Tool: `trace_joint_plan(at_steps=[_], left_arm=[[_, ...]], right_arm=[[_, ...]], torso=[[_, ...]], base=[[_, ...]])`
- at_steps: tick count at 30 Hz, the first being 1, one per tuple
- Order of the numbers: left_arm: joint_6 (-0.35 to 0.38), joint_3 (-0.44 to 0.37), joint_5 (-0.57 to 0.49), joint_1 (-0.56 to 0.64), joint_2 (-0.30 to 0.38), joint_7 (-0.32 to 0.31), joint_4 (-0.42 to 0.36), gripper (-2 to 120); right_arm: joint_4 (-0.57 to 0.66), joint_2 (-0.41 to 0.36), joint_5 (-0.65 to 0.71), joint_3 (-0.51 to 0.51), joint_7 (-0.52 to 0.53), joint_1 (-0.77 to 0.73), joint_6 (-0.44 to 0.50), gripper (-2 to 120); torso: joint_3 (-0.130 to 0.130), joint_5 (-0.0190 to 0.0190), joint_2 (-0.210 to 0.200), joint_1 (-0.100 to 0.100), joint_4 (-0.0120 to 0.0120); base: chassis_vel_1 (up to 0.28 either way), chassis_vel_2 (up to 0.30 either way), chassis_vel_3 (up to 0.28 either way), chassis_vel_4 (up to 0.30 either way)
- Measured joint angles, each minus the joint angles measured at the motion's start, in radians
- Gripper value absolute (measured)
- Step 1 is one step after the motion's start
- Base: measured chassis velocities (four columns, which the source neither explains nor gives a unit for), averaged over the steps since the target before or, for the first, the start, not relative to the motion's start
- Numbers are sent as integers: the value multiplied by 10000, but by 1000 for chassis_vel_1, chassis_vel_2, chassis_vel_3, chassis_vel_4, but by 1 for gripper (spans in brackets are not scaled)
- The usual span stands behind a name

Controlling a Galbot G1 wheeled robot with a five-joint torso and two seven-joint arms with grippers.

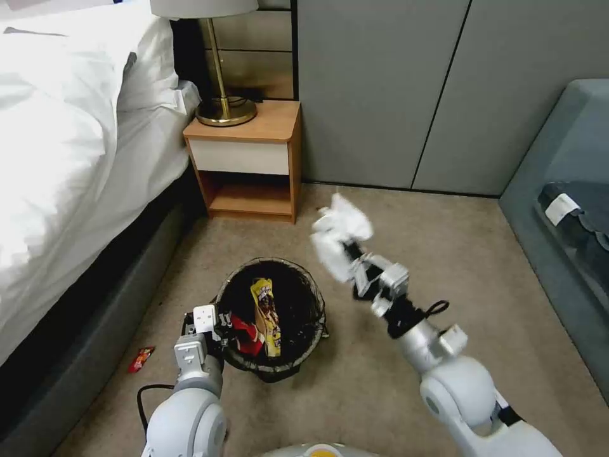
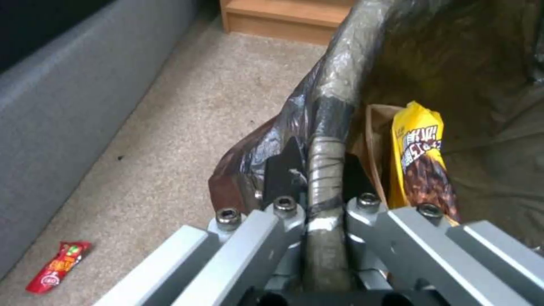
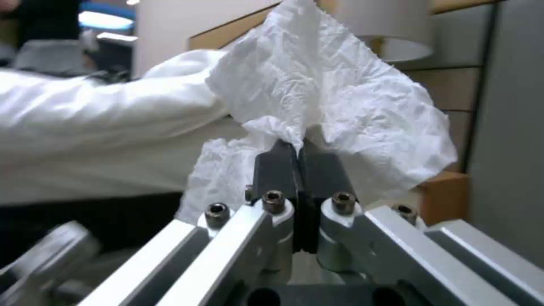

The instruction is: Pick up the trash bin, then pick up the garbage from the floor and place it into the trash bin.

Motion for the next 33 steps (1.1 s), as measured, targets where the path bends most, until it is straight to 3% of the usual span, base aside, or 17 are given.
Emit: trace_joint_plan(at_steps=[12, 31, 33], left_arm=[[0, 209, 102, 36, -87, -6, 10, 0], [-12, 456, 214, 167, -209, -13, -80, 0], [-12, 476, 223, 159, -219, -13, -80, 0]], right_arm=[[-1032, -38, -765, -1395, -11, 193, 115, 0], [-2529, 662, -796, -2362, 599, 1009, -485, 0], [-2672, 737, -941, -2469, 686, 1016, -514, 10]], torso=[[0, 2, 0, 0, 1], [0, 0, 0, 0, 1], [0, 1, 0, 0, 1]], base=[[0, 0, 0, 0], [0, 0, 0, 0], [0, 0, 0, 0]])
